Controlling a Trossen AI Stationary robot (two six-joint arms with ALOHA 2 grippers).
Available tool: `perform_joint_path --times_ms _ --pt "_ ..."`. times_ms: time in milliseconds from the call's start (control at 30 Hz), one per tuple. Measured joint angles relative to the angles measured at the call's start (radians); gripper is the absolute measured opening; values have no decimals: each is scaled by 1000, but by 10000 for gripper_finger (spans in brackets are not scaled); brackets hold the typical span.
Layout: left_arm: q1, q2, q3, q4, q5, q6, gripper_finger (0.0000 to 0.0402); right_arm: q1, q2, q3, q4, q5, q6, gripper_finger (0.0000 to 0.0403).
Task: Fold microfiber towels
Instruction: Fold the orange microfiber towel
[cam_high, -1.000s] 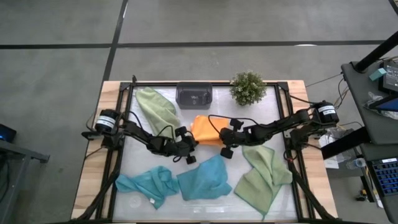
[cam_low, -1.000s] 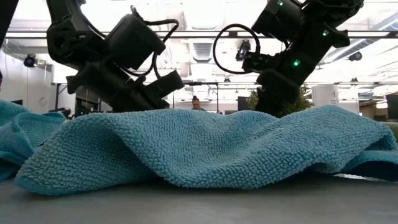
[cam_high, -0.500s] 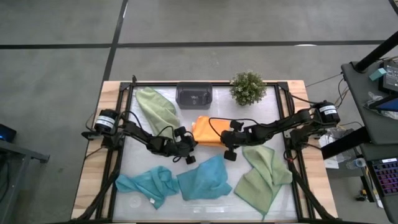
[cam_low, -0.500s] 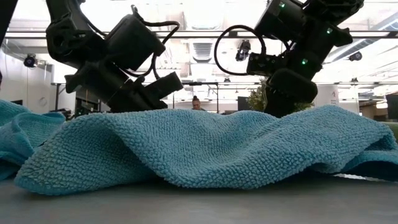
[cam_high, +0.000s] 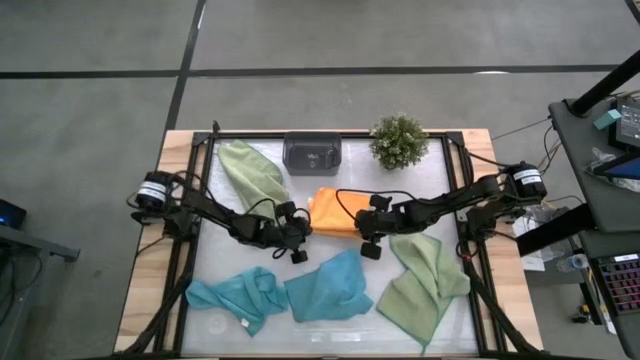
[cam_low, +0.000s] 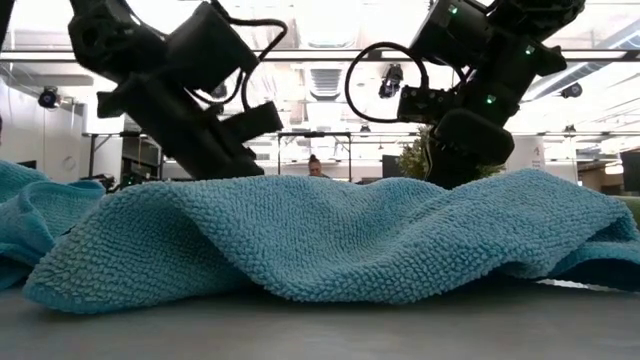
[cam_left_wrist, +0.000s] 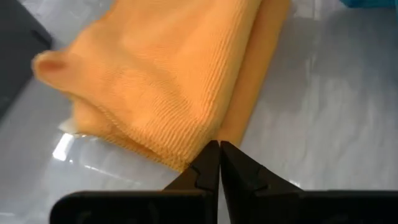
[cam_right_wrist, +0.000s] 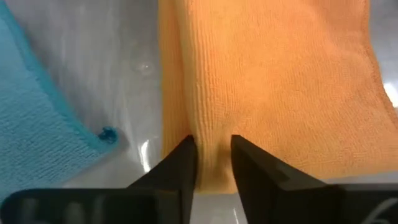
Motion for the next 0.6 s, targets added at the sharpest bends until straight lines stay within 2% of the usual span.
perform_joint_path --times_ms 167,333,467,600 --pt "0 -80 0 -48 15 27 0 0 -21 25 -64 -13 -2 132" --pt "0 -155 -1 -43 41 100 0 0 -61 57 -153 -13 -5 147" --pt "14 -149 -3 -18 38 104 0 0 -82 57 -121 -3 -5 140" --pt "21 -77 -8 49 34 101 0 0 -68 49 -7 25 -5 107"
